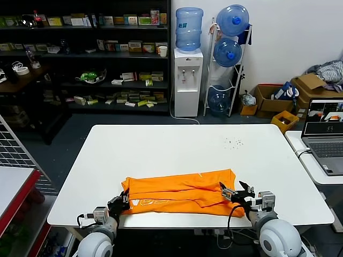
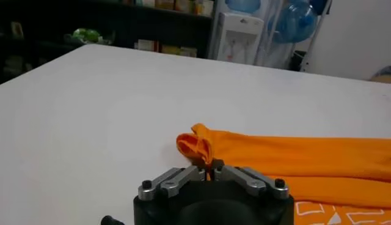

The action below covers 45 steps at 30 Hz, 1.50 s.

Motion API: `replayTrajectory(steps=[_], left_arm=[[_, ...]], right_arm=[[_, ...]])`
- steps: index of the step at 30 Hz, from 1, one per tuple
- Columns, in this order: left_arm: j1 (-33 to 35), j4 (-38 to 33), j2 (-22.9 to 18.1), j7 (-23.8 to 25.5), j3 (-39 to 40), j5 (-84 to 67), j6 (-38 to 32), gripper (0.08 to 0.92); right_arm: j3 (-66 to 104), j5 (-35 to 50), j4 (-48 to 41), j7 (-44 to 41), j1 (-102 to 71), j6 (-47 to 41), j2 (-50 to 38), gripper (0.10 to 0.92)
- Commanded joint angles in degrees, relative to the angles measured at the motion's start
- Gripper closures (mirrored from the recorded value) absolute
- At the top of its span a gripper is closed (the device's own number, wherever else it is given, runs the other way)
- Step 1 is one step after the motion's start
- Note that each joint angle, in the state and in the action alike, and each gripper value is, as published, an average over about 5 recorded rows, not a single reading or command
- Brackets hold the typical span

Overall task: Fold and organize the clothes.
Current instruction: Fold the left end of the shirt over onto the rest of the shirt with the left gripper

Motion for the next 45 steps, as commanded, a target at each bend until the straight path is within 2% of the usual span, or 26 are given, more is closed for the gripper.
replayTrajectory(steps=[1,7,15,19,23,29,32,35,40,45], left_arm=[[0.18,-3.28,0.19,-0.43,-0.14,1.37,-0.59,0.865],[0.12,-8.51,4.67,-2.11,-0.74,-0.76,1.84,0.869],[1.88,-8.28,17.52,-2.39,-8.09,-6.26,3.51,0.869],[2.86,-3.88,23.82,-1.03,-12.83,-7.87,3.17,0.869],[2.19,3.66,29.23,0.62,-14.74,-8.35,1.82,0.869],[-0.23,13.55,34.69,3.56,-14.1,-6.07,-1.12,0.869],[0.05,13.26,34.66,3.46,-14.3,-6.49,-1.15,0.869],[1.74,6.46,31.94,1.0,-14.39,-10.01,0.35,0.869],[0.74,-9.69,22.02,-7.18,-10.05,-21.52,6.84,0.869],[-6.18,-15.48,11.36,-15.46,-0.93,-29.64,11.53,0.869]], right_arm=[[-0.16,-0.2,-0.24,-0.08,0.21,0.44,0.17,0.203],[-0.77,-0.18,-0.61,-0.1,1.45,0.8,0.43,0.203],[-2.3,-0.34,-1.67,-0.47,3.87,1.5,1.54,0.203],[-2.94,-0.77,-2.28,-0.92,4.26,2.09,1.98,0.203],[-3.26,-1.12,-2.8,-1.29,4.24,2.62,2.22,0.203],[-3.03,-1.44,-2.96,-1.5,4.12,3.1,2.11,0.203],[-2.97,-1.69,-3.18,-1.51,4.02,3.21,2.36,0.203],[-3.17,-2.18,-3.4,-1.43,3.9,3.13,2.95,0.203],[-3.73,-3.04,-3.44,-0.99,3.84,2.65,3.96,0.203],[-3.6,-3.57,-2.9,-0.32,3.19,2.01,4.52,0.203]])
